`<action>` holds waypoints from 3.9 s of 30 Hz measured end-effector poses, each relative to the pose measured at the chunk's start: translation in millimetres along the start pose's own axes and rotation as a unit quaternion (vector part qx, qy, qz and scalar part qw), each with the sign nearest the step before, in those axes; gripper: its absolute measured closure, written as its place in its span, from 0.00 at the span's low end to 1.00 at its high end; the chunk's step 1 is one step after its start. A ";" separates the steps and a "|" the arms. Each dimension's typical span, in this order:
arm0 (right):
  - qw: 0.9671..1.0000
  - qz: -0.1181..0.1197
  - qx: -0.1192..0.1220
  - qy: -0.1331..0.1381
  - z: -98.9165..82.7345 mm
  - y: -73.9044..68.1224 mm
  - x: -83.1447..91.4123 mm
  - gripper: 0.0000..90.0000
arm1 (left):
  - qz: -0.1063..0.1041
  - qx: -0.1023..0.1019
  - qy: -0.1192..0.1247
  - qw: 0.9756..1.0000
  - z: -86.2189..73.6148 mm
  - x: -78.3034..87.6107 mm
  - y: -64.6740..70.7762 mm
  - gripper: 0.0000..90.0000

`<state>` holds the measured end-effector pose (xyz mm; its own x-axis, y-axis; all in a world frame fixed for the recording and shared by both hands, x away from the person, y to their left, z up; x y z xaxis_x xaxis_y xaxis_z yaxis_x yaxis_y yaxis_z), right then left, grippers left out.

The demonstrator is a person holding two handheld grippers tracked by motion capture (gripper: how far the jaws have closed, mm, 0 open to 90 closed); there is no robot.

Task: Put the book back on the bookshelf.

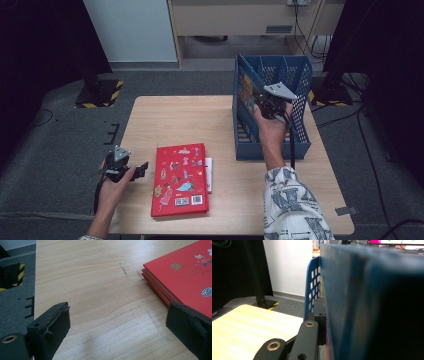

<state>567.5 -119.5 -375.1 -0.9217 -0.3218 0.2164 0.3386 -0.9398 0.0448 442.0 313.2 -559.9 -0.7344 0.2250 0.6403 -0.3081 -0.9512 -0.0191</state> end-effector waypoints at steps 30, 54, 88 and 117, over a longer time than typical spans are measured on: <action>1.000 -0.007 -0.005 0.015 -5.0 -3.7 -20.3 0.87 | 0.000 -0.003 -0.005 1.000 -1.0 -0.7 1.3 0.05; 1.000 0.015 0.013 -0.013 -23.3 -8.1 13.8 0.80 | 0.004 -0.001 -0.004 1.000 -0.8 0.3 -1.3 0.05; 0.998 0.030 0.021 -0.057 -70.7 -11.0 24.3 0.86 | 0.005 -0.007 -0.014 1.000 -3.9 -2.6 -0.3 0.06; 0.997 0.044 0.037 -0.060 -70.4 -34.9 18.5 0.82 | 0.004 -0.006 -0.013 1.000 -3.5 -2.9 0.1 0.06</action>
<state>525.3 -100.7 -441.4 -0.8604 -0.3823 0.3369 0.4342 -0.8961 0.0920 442.0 313.1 -564.5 -0.7206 0.2112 0.6604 -0.3094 -0.9503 -0.0336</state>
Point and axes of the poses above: each handheld gripper's, and its own axes: x roughly backward along the jaws, z roughly out of its top, y roughly to its right, the point moved 8 cm from there along -x, roughly forward along the jaws, and after that the axes turned 3 degrees about x, right-handed, at the moved point
